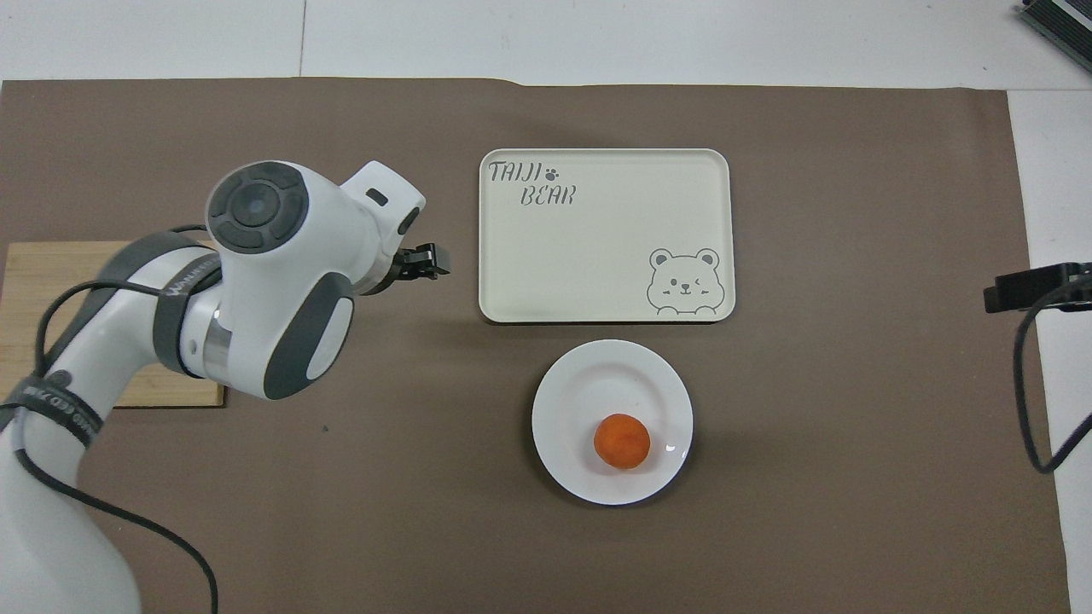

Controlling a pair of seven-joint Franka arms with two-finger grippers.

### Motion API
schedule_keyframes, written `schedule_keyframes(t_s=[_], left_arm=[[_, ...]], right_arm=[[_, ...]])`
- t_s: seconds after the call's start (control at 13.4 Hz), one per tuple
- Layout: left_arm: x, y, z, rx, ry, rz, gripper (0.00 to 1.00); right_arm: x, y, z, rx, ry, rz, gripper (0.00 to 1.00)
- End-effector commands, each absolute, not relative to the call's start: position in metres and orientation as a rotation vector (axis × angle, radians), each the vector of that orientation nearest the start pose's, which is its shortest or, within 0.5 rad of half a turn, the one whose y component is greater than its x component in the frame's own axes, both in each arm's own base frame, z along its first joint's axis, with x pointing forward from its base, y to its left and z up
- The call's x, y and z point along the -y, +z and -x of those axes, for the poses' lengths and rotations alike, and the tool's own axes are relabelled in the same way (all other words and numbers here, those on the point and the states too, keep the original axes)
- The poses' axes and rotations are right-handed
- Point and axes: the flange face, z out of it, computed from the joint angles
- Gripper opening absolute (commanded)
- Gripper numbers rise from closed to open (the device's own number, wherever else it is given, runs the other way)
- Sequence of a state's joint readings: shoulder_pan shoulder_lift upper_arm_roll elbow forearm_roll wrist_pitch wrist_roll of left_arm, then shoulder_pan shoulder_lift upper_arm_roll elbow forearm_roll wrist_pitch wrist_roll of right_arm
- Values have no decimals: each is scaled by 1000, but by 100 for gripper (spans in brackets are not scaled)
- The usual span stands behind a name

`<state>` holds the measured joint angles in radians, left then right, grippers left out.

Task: Place orange and plate with both arms
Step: 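Open the left gripper and withdraw it while the right gripper approaches, then grasp the white plate rim with the right gripper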

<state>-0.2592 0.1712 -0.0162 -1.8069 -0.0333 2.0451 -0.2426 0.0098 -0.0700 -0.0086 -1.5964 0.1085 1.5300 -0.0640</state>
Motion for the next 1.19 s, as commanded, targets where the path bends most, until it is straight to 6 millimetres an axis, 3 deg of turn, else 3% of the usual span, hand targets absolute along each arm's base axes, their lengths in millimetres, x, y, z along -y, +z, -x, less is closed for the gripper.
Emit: schedule_keyframes(t_s=[0.0,0.3,0.45,0.75,0.9,1.12], left_arm=[[124,499,-580,-134,-40,3186,100],[68,565,-566,-223,9,3168,100],[54,589,-557,-244,20,3163,100],[38,632,-550,-220,45,3105,100],[38,635,-550,-225,31,3107,100],[37,633,-548,-211,45,3110,100]], right_arm=[[-33,605,-532,167,26,2971,100],[-63,537,-533,194,60,2769,100],[-77,507,-531,216,112,2728,100],[-83,440,-521,287,95,2581,100],[-84,423,-515,289,97,2527,100],[-85,380,-499,250,60,2416,100]])
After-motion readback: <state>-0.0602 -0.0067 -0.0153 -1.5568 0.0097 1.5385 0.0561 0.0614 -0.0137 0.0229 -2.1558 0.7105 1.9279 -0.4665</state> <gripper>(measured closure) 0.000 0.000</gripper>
